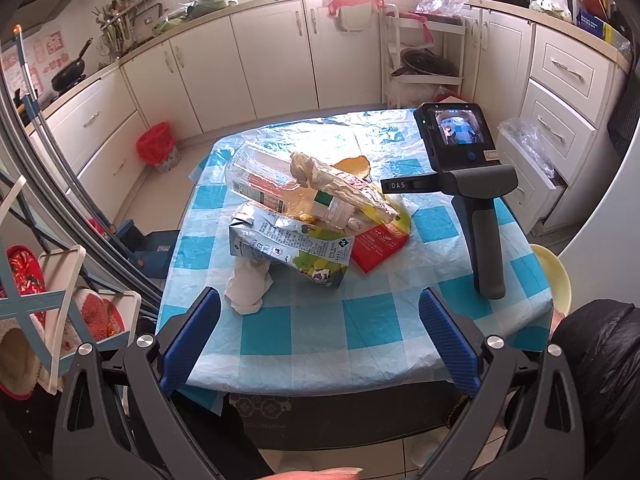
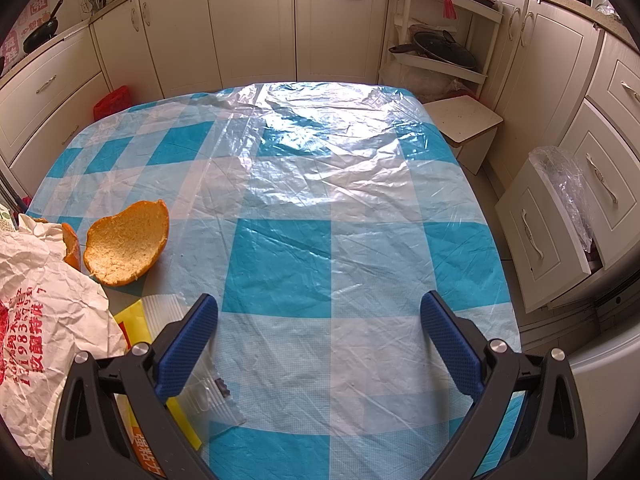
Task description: Collect trash
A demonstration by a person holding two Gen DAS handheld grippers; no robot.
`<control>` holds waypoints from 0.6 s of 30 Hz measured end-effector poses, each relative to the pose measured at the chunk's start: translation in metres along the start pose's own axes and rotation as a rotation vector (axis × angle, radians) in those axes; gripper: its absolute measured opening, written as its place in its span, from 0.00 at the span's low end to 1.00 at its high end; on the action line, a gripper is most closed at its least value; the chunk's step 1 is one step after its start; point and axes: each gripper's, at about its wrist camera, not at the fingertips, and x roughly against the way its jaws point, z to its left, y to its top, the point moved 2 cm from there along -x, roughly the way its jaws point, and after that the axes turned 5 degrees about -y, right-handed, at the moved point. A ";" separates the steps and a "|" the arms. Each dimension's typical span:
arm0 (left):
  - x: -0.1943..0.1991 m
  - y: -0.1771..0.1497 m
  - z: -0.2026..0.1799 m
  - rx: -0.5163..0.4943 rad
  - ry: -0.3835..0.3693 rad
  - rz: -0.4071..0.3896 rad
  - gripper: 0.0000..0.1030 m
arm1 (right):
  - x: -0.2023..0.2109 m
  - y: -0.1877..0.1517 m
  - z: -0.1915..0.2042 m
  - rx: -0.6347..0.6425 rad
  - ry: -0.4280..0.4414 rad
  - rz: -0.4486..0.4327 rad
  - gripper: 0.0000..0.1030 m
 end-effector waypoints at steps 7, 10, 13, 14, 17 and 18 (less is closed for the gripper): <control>0.028 -0.003 0.004 -0.003 0.055 -0.129 0.93 | 0.000 0.000 0.000 0.000 0.000 0.000 0.94; 0.038 -0.001 0.010 0.007 0.042 -0.152 0.93 | 0.000 0.000 0.000 0.000 0.000 0.000 0.94; 0.042 -0.002 0.019 0.034 -0.006 -0.125 0.93 | 0.000 0.000 0.000 0.000 0.000 0.000 0.94; 0.044 -0.003 0.021 0.038 -0.019 -0.120 0.93 | 0.000 0.000 0.000 0.000 0.000 0.000 0.94; 0.050 -0.010 0.026 0.050 -0.026 -0.119 0.93 | 0.000 0.000 0.000 0.000 0.000 0.000 0.94; 0.051 -0.012 0.027 0.056 -0.031 -0.118 0.93 | 0.000 0.000 0.000 0.000 0.000 0.000 0.94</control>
